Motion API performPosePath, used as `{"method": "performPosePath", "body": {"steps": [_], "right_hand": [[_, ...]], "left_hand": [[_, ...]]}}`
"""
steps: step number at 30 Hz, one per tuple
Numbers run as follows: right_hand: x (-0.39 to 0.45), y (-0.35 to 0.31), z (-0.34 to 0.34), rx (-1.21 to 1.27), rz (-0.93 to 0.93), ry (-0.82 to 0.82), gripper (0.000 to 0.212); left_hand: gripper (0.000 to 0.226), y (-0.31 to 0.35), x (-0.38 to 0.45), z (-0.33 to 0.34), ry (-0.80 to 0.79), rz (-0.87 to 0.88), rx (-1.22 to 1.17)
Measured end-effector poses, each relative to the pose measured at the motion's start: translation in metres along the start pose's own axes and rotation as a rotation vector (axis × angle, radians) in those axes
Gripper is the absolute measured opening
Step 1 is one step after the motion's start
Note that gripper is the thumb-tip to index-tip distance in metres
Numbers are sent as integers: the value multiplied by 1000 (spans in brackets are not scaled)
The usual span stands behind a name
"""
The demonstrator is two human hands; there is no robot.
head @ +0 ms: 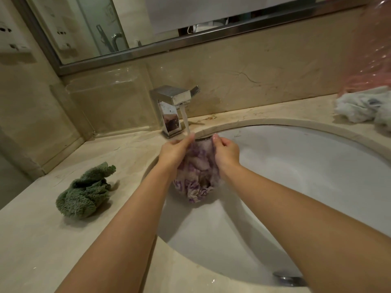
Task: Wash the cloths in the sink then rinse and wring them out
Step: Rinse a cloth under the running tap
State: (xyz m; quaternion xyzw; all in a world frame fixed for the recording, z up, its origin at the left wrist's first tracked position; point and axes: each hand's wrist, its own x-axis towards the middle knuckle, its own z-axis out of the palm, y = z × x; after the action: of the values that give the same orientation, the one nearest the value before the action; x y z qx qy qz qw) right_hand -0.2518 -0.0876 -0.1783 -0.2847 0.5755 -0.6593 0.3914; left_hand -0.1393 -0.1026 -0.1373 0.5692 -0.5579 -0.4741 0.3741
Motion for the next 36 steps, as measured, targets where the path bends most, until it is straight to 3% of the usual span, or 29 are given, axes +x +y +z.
{"method": "performPosePath", "body": {"steps": [2, 3, 6, 10, 15, 19, 24, 29, 36], "right_hand": [[2, -5, -3, 54, 5, 31, 34], [3, -6, -4, 67, 0, 42, 36], [4, -8, -2, 59, -27, 60, 39], [7, -5, -5, 34, -67, 123, 30], [10, -3, -10, 17, -151, 248, 35], [12, -1, -15, 1, -174, 369, 49], [16, 3, -28, 9, -143, 404, 45], [17, 6, -27, 23, -138, 422, 42], [19, 9, -28, 32, -134, 453, 38]], "left_hand": [[66, 0, -6, -2, -188, -128, 233], [64, -1, -7, -1, -228, -146, 307], [37, 2, -9, 2, -155, -108, 221], [48, 0, -2, 1, -99, -47, 64], [60, -1, -3, -2, -231, -209, 305], [34, -4, -6, -2, -219, -235, 431], [18, 0, -2, -4, -122, -155, 60], [20, 2, -3, 1, -64, -39, -239], [8, 1, 0, 5, -60, 68, -246]]}}
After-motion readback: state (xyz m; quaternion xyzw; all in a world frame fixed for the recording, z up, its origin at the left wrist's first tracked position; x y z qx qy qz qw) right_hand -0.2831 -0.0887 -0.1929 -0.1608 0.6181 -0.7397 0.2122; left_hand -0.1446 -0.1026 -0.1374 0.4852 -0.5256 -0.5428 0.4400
